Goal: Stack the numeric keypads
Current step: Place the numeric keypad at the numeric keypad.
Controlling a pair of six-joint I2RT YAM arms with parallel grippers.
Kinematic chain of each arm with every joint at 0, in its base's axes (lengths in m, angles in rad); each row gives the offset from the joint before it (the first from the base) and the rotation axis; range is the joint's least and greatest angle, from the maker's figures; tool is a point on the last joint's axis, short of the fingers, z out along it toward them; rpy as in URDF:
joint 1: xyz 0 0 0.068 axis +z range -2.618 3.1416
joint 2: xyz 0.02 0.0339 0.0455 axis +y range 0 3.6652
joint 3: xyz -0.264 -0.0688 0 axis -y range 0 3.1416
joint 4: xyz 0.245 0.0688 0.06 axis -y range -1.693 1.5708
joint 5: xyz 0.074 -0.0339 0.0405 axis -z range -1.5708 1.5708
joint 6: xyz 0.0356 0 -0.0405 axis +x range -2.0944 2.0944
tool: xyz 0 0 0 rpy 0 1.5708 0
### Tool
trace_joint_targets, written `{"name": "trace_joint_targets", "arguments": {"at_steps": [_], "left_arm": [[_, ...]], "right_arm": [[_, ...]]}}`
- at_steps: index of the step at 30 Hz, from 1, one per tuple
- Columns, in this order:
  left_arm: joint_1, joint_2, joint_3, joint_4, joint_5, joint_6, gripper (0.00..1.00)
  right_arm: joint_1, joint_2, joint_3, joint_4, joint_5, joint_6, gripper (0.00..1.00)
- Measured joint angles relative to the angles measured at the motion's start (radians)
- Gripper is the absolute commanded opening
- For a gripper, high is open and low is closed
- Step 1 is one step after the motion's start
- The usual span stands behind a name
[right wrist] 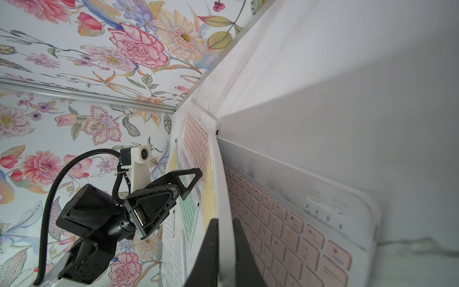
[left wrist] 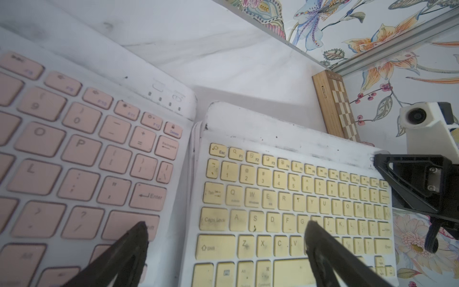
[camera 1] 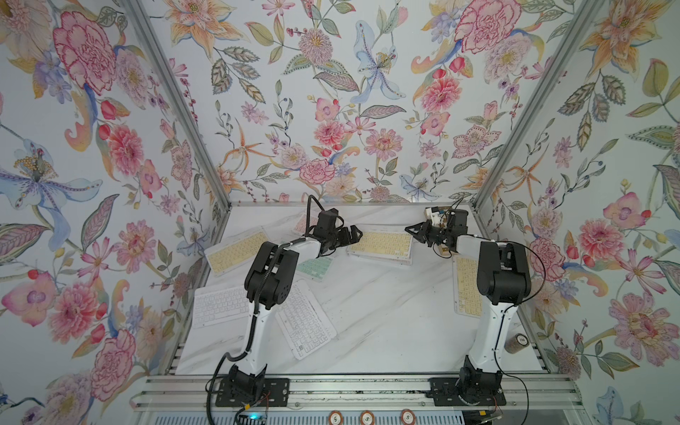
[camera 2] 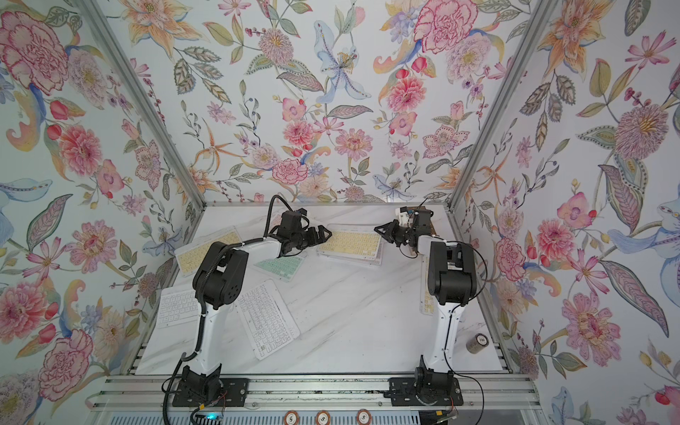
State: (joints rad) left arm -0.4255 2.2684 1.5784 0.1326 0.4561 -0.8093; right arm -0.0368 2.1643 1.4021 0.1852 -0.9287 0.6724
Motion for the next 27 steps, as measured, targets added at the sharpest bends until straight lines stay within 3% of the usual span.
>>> {"name": "trace_joint_targets", "arguments": {"at_steps": [16, 27], "left_arm": [[-0.029, 0.058, 0.060, -0.021, 0.000, 0.010, 0.99], [-0.038, 0.061, 0.063, -0.021, 0.000, 0.014, 0.99]], "right_arm": [[-0.005, 0.003, 0.001, -0.066, 0.041, -0.060, 0.22], [-0.005, 0.006, 0.019, -0.109, 0.076, -0.097, 0.38]]}}
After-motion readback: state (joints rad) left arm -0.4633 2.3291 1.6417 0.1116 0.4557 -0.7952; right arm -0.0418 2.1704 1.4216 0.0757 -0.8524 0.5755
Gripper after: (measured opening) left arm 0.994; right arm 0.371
